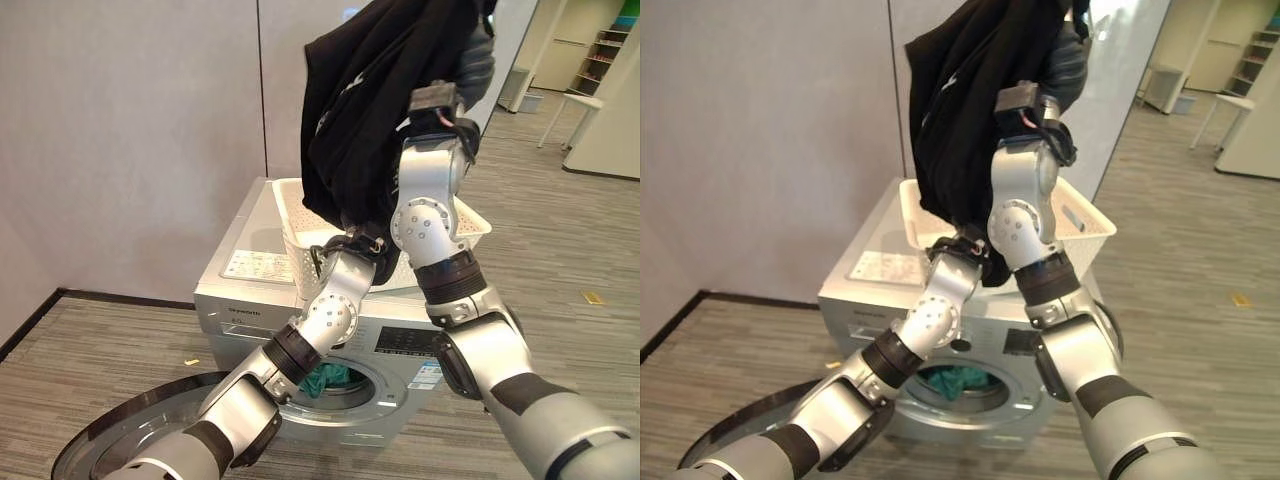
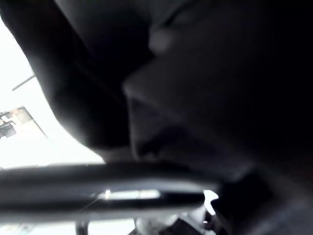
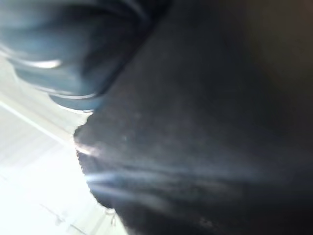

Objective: Grab the laundry basket,head to the washer,open it,put in the laundry and shut it.

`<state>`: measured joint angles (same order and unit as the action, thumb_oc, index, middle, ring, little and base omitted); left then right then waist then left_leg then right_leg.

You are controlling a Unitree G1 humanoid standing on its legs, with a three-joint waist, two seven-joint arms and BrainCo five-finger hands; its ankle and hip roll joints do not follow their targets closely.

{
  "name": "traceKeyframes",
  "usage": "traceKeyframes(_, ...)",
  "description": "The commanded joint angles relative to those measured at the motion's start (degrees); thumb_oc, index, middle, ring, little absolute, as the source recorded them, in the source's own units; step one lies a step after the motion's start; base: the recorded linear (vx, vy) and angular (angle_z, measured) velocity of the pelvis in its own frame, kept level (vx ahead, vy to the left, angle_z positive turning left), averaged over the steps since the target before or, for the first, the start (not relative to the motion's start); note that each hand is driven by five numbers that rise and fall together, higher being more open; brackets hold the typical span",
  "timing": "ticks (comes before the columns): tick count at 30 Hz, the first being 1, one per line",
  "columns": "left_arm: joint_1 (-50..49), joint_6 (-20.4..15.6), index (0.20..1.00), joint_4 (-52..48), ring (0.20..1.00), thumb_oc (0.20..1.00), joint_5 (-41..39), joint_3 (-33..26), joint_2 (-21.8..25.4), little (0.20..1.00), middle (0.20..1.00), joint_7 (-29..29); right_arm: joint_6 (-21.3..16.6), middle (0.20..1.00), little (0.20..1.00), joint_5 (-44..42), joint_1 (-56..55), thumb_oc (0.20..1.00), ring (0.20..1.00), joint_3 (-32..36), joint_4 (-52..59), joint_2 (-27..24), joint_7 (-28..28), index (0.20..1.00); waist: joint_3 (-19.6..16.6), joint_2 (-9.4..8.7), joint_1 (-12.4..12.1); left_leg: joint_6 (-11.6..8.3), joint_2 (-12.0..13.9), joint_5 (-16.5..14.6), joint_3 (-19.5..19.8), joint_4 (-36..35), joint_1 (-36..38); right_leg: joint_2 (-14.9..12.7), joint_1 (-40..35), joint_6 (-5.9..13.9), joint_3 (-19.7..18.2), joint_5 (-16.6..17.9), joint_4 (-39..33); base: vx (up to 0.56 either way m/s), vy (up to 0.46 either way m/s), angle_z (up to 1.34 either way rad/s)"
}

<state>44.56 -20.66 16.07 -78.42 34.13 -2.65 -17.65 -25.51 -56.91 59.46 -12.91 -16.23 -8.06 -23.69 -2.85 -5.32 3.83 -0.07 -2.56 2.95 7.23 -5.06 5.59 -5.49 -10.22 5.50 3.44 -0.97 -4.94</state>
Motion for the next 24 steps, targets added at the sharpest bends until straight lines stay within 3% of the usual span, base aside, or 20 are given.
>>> traceKeyframes(1, 15.8, -6.2, 1.0, -3.8, 1.0, 1.0, 6.3, -11.1, -3.6, 1.0, 1.0, 5.0, 7.8, 0.2, 0.2, 7.1, -9.9, 0.2, 0.2, -2.3, -7.1, -9.5, 4.3, 0.2, -2.2, 3.3, -3.0, -0.29, 1.1, -5.9, -1.6, 0.1, 3.6, 0.8, 1.5, -0.06, 0.3, -1.7, 4.2, -0.01, 0.006, -0.06)
traceKeyframes(3, 16.2, -6.2, 1.0, -3.7, 1.0, 1.0, 7.1, -11.2, -3.0, 1.0, 1.0, 5.9, 9.6, 0.2, 0.2, 9.4, -9.5, 0.2, 0.2, -3.5, -8.3, -12.5, 5.9, 0.2, -2.1, 3.29, -2.8, -0.38, 1.2, -5.9, -1.8, 0.1, 3.6, 0.8, 1.6, -0.03, 0.1, -1.7, 4.3, 0.0, 0.006, -0.08)
traceKeyframes(4, 16.1, -6.0, 1.0, -4.3, 1.0, 1.0, 8.3, -11.6, -1.9, 1.0, 1.0, 6.8, 11.8, 0.2, 0.2, 14.2, -9.0, 0.2, 0.2, -5.0, -9.1, -16.6, 7.5, 0.2, -1.9, 3.17, -2.4, -0.46, 1.2, -5.8, -2.1, 0.1, 3.7, 0.9, 1.7, 0.03, -0.1, -1.6, 4.4, -0.01, 0.001, -0.09)
traceKeyframes(5, 16.1, -6.0, 1.0, -4.3, 1.0, 1.0, 8.3, -11.6, -1.9, 1.0, 1.0, 6.8, 11.8, 0.2, 0.2, 14.2, -8.9, 0.2, 0.2, -5.1, -9.1, -16.6, 7.5, 0.2, -1.9, 3.2, -2.5, -0.46, 1.2, -5.8, -2.1, 0.1, 3.7, 0.9, 1.7, 0.03, -0.1, -1.6, 4.4, 0.0, -0.002, -0.07)
traceKeyframes(10, 15.2, -5.1, 1.0, -5.2, 1.0, 1.0, 11.7, -11.0, 0.7, 1.0, 1.0, 9.5, 13.2, 0.2, 0.2, 25.4, -3.0, 0.2, 0.2, -7.3, -10.3, -27.7, 8.9, 0.2, -1.8, 3.05, -1.7, -0.6, 1.4, -6.0, -2.6, 0.1, 3.9, 1.1, 1.8, 0.23, -0.6, -1.7, 4.5, 0.0, 0.006, -0.07)
traceKeyframes(15, 14.8, -4.6, 1.0, -4.3, 1.0, 1.0, 12.6, -10.6, 1.4, 1.0, 1.0, 11.1, 14.0, 0.2, 0.2, 33.9, 1.7, 0.2, 0.2, -9.7, -13.8, -33.1, 7.8, 0.2, -1.8, 2.96, -1.6, -0.61, 1.5, -6.1, -2.7, 0.1, 3.9, 1.1, 1.8, 0.32, -0.7, -1.7, 4.5, 0.0, 0.0, 0.0)
traceKeyframes(16, 14.5, -4.6, 1.0, -4.3, 1.0, 1.0, 12.5, -10.0, 1.9, 1.0, 1.0, 12.1, 14.8, 0.2, 0.2, 38.3, 5.6, 0.2, 0.2, -12.3, -15.3, -36.5, 7.8, 0.2, -1.9, 2.71, -1.5, -0.66, 1.5, -6.1, -2.8, 0.1, 3.9, 1.1, 1.9, 0.38, -0.8, -1.7, 4.5, 0.0, 0.0, 0.0)
traceKeyframes(21, 14.3, -4.8, 1.0, -3.9, 1.0, 1.0, 12.2, -9.4, 2.6, 1.0, 1.0, 13.8, 14.8, 0.2, 0.2, 42.0, 10.8, 0.2, 0.2, -16.5, -18.8, -40.9, 7.8, 0.2, -2.0, 2.69, -1.2, -0.8, 1.6, -6.1, -3.1, 0.1, 3.8, 1.2, 2.1, 0.52, -1.1, -1.6, 4.5, 0.0, 0.0, 0.0)
traceKeyframes(22, 14.0, -4.7, 0.674, -3.9, 0.674, 0.674, 12.2, -9.4, 2.8, 0.674, 0.674, 14.4, 14.8, 0.2, 0.2, 43.9, 12.1, 0.2, 0.2, -18.2, -19.1, -42.8, 8.3, 0.2, -2.1, 2.68, -1.0, -0.84, 1.6, -6.1, -3.2, 0.1, 3.9, 1.2, 2.1, 0.54, -1.2, -1.6, 4.5, 0.0, 0.0, 0.0)
traceKeyframes(23, 14.0, -4.7, 0.517, -3.8, 0.517, 0.517, 12.2, -9.4, 2.8, 0.517, 0.517, 14.4, 14.8, 0.2, 0.2, 43.9, 12.2, 0.2, 0.2, -18.3, -19.1, -42.8, 8.3, 0.2, -2.1, 2.72, -1.0, -0.84, 1.6, -6.1, -3.2, 0.1, 3.9, 1.2, 2.1, 0.54, -1.2, -1.6, 4.5, 0.0, 0.0, 0.0)
traceKeyframes(24, 13.8, -4.8, 0.2, -3.8, 0.2, 0.2, 12.0, -9.5, 3.0, 0.2, 0.2, 15.0, 14.6, 0.2, 0.2, 44.8, 13.1, 0.2, 0.2, -19.4, -19.6, -44.1, 8.7, 0.2, -2.1, 2.74, -0.8, -0.87, 1.6, -6.1, -3.3, 0.1, 3.9, 1.2, 2.1, 0.58, -1.3, -1.5, 4.4, 0.0, 0.0, 0.0)
